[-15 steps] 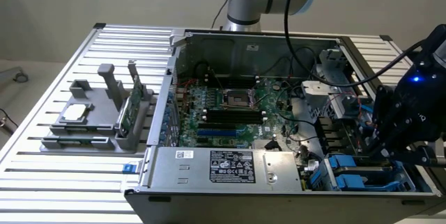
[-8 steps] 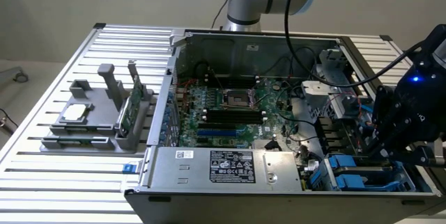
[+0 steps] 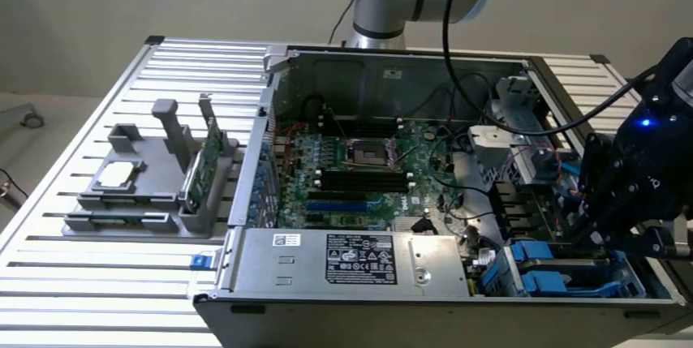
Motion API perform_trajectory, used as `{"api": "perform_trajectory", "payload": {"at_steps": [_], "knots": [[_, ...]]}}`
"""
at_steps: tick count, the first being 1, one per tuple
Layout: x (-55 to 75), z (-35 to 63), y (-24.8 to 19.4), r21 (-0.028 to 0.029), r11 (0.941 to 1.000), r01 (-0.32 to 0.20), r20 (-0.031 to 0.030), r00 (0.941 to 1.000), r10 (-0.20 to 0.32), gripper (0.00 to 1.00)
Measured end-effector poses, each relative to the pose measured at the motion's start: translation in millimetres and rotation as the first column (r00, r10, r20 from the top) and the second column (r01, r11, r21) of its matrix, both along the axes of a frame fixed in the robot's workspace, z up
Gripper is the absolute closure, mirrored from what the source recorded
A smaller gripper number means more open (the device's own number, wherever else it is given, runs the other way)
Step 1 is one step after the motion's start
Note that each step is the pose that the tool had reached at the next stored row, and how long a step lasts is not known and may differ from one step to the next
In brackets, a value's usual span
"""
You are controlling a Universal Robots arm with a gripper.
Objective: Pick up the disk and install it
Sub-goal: 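Insert the first disk wire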
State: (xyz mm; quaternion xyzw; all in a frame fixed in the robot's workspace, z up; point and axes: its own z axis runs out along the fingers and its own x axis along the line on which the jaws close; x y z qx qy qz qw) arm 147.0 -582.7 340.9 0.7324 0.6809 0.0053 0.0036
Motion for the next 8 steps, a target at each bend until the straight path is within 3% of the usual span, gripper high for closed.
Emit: {"api": "perform_trajectory", "payload": {"at_steps": [8], "knots": [[0.7,-0.5,0.0,0.0000,1.0000,0.006,-0.0032,1.0000,-0.006,0.83]]}}
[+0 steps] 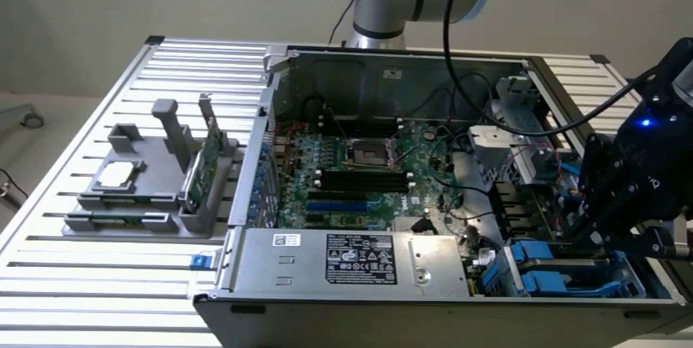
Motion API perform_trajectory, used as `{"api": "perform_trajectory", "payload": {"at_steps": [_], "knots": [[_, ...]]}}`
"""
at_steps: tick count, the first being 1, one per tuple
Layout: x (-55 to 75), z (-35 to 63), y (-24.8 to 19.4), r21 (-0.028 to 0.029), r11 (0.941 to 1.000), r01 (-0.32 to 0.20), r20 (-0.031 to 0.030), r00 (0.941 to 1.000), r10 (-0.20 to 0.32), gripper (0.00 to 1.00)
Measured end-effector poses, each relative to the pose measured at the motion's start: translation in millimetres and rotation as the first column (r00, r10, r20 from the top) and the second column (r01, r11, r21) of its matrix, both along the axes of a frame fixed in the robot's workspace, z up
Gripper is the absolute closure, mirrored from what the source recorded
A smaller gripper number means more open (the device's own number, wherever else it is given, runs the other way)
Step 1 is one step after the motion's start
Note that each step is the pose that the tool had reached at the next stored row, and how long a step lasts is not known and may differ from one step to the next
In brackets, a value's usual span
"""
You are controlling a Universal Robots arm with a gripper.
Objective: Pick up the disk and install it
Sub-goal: 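Insert the first disk wire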
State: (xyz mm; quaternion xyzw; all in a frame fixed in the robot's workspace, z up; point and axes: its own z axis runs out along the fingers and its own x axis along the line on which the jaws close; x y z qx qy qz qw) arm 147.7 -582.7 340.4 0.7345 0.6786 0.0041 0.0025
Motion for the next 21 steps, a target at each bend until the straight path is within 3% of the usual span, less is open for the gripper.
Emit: {"api": "perform_trajectory", "payload": {"at_steps": [8,12,17,21], "knots": [[0.9,-0.3,0.0,-0.0001,1.0000,0.002,-0.0043,1.0000,-0.002,0.83],[1.0,0.0,0.0,-0.0002,1.0000,0.002,-0.0093,1.0000,-0.002,0.83],[2.8,4.9,0.0,-0.0010,1.0000,0.002,-0.0214,0.9998,-0.002,0.83],[5.2,5.0,0.0,-0.0012,1.0000,0.002,-0.0226,0.9997,-0.002,0.83]]}}
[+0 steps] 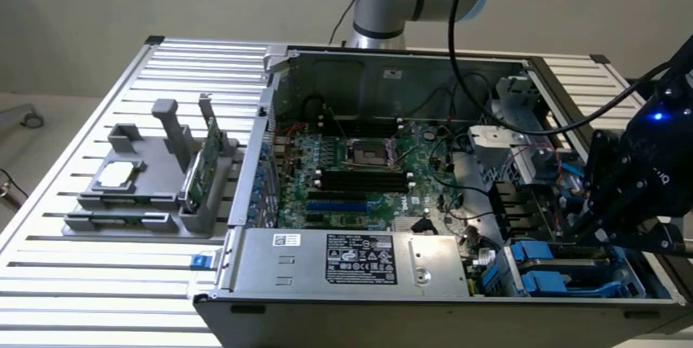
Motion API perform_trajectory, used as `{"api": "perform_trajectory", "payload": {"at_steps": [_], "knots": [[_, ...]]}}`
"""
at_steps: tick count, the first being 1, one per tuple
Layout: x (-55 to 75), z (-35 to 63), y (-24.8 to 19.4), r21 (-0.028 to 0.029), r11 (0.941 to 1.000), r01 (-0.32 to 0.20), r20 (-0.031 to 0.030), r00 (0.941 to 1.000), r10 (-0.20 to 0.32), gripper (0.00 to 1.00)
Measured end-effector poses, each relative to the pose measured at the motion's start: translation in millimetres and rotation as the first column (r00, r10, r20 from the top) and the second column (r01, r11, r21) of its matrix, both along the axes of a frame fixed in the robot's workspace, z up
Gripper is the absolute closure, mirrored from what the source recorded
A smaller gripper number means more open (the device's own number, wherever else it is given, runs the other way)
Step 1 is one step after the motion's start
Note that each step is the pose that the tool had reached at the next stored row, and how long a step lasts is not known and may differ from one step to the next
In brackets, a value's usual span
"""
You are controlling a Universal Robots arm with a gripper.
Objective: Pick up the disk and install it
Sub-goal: 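Insert the first disk wire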
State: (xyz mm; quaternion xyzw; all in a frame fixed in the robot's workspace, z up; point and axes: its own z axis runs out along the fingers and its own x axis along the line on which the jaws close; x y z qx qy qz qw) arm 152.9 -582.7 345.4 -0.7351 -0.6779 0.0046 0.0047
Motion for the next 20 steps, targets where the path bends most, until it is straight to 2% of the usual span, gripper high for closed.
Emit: {"api": "perform_trajectory", "payload": {"at_steps": [20], "knots": [[-0.2,-4.6,-1.7,-0.0002,0.9998,-0.018,-0.0023,0.9998,0.018,0.83]]}}
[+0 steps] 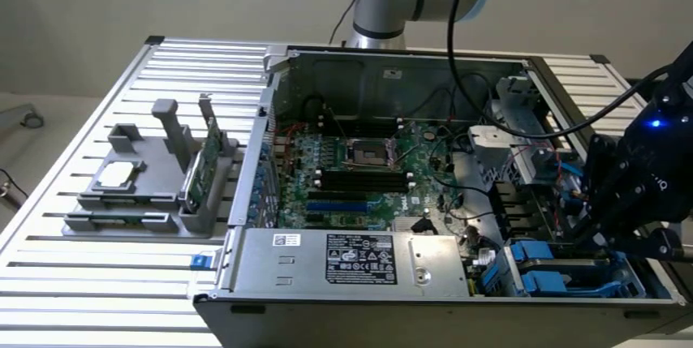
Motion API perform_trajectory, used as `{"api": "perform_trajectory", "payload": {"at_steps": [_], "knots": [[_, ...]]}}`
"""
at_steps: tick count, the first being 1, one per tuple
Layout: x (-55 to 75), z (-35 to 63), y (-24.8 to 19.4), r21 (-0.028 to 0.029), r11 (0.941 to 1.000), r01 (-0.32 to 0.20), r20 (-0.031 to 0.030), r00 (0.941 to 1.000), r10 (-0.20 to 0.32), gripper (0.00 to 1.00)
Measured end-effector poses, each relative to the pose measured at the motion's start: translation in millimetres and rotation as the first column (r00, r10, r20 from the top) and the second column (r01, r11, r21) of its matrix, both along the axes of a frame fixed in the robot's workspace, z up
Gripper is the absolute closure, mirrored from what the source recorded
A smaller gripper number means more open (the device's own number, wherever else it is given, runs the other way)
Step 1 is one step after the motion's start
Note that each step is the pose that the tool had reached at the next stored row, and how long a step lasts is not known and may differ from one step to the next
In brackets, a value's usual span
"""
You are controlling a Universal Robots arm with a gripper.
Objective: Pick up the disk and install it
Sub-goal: 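Insert the first disk wire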
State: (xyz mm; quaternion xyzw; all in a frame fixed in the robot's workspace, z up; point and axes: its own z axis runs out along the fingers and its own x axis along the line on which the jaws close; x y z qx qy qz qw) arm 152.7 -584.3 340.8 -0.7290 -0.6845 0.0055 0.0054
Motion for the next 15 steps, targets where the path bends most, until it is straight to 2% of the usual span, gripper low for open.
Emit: {"api": "perform_trajectory", "payload": {"at_steps": [15], "knots": [[-1.0,-1.2,0.0,0.0000,0.9991,-0.042,0.0000,0.9991,0.042,0.83]]}}
